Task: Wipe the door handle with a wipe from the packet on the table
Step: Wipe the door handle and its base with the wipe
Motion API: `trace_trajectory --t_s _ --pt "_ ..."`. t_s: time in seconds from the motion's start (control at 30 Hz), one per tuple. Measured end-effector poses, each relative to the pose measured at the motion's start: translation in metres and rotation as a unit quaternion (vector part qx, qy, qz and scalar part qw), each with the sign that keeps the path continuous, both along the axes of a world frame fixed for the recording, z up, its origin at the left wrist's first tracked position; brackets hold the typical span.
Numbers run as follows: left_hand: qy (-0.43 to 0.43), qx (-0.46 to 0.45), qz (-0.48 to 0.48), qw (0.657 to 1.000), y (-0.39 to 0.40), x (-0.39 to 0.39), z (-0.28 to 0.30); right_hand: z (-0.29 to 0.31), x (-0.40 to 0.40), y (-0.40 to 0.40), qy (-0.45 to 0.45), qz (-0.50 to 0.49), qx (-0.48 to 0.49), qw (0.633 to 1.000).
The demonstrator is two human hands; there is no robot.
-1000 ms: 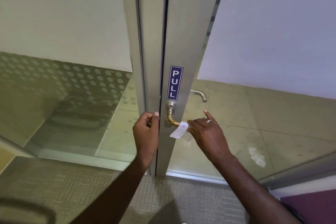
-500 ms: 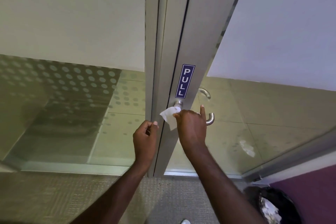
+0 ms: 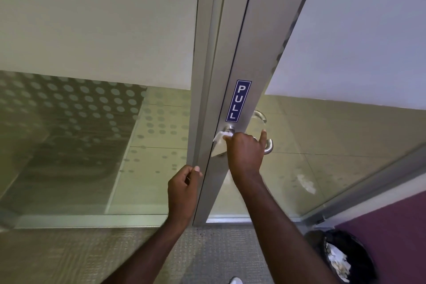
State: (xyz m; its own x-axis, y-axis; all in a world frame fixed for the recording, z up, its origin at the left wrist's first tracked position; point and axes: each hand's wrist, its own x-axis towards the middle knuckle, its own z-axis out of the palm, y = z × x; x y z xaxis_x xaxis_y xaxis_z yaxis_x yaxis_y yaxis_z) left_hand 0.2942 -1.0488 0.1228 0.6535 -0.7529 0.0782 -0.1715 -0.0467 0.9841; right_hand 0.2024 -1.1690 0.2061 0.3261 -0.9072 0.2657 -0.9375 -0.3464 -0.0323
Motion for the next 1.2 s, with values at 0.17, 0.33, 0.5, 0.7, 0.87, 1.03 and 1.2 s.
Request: trace_trajectory --t_s 0.17,0.33,0.5,0.7,0.87,1.03,1.2 --pt "-0.006 0.002 -0.026 1.000 -0.006 -0.004 0.004 -0.005 -0.004 0.000 -0.040 -0.039 -0.034 0.998" --pt "-0.007 -0.006 -0.042 0.999 -0.020 -0.010 0.009 0.008 0.007 -0.008 -0.060 -0.039 -0.010 0.997" --pt "-0.015 -0.019 -0.054 0.998 -0.033 -0.006 0.015 0.002 -0.002 -0.002 -0.052 -0.038 -0.001 0.998" --pt "-0.050 -0.015 -0.056 0.997 -0.051 0.014 0.018 0.002 -0.004 -0.003 -0.019 -0.026 -0.016 0.999" --pt "-0.189 0.003 -0.099 0.977 -0.059 0.034 0.020 0.001 0.002 -0.007 -0.052 -0.031 0.005 0.998" --pt "-0.328 0.035 -0.160 0.930 -0.048 0.051 0.001 -0.008 -0.015 -0.001 -0.021 -0.013 -0.027 0.999" --pt "-0.407 0.052 -0.224 0.884 -0.037 0.052 -0.020 0.001 -0.002 -0.003 -0.035 0.015 -0.047 0.998"
